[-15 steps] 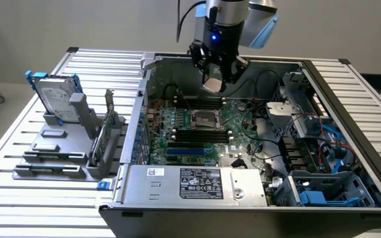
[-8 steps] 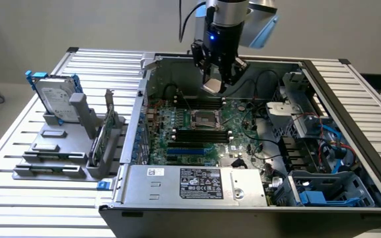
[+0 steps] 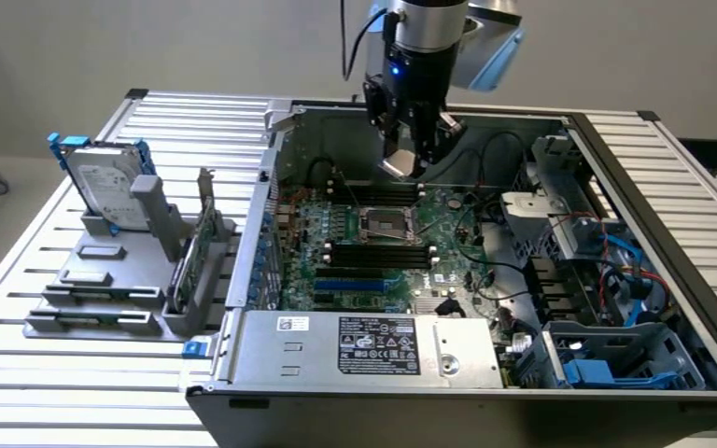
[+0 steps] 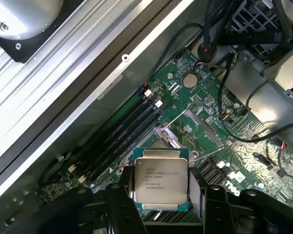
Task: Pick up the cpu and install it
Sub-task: 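Place the cpu into insertion slot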
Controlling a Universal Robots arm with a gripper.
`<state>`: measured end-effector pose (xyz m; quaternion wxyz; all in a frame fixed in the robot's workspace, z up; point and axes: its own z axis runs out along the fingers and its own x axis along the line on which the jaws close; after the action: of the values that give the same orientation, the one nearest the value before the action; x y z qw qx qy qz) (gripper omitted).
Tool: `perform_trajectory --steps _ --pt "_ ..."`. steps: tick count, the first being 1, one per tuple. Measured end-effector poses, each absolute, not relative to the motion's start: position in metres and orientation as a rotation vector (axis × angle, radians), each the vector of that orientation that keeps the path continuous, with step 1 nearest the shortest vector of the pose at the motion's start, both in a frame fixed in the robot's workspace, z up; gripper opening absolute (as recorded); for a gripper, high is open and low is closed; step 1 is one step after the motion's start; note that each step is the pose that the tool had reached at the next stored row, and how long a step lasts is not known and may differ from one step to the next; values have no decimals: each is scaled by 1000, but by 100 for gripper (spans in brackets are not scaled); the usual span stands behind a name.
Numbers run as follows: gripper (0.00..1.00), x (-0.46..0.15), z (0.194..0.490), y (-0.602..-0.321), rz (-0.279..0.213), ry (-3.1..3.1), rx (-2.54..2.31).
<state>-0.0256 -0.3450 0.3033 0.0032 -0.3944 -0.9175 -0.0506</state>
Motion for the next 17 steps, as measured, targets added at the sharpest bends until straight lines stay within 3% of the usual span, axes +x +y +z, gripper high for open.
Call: perform_trajectory --steps 17 --pt "55 -26 299 -345 -151 -2698 -1591"
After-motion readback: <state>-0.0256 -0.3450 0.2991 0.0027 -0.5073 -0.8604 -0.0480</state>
